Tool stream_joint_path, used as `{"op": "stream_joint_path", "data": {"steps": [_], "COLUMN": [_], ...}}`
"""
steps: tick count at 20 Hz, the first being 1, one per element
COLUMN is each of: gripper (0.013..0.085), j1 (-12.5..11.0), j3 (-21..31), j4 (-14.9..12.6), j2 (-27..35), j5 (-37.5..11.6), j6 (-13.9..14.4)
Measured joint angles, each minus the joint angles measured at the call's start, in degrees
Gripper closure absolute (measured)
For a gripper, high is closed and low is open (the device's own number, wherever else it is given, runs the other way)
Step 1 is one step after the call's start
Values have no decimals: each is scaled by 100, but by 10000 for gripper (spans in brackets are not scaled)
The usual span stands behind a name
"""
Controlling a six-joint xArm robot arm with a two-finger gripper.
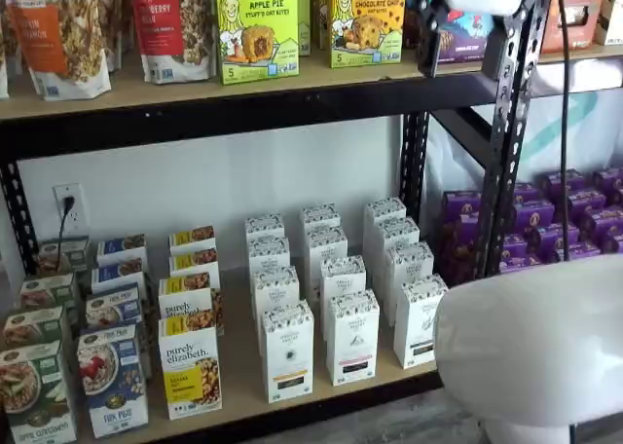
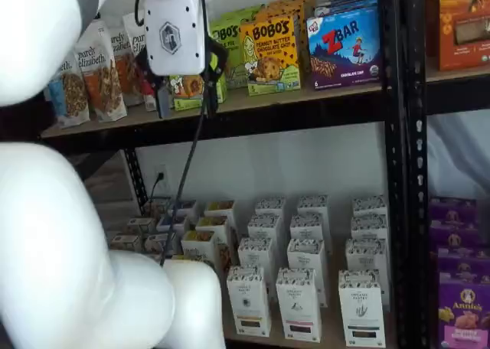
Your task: Pick up the white box with a yellow strip in the middle, on the bottom shelf, the fourth box from the left
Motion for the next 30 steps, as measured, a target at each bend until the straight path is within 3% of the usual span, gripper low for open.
{"op": "stream_joint_path", "data": {"steps": [4,13,21,30], "gripper": [130,130,130,130], "j1": [257,526,678,912], "j3": [250,941,1713,2175], "j4": [-240,-449,-416,-469], "j2": [-9,-66,-207,-77], "j5": [-247,-974,-1866,-2542], "j6": [154,335,456,663]}}
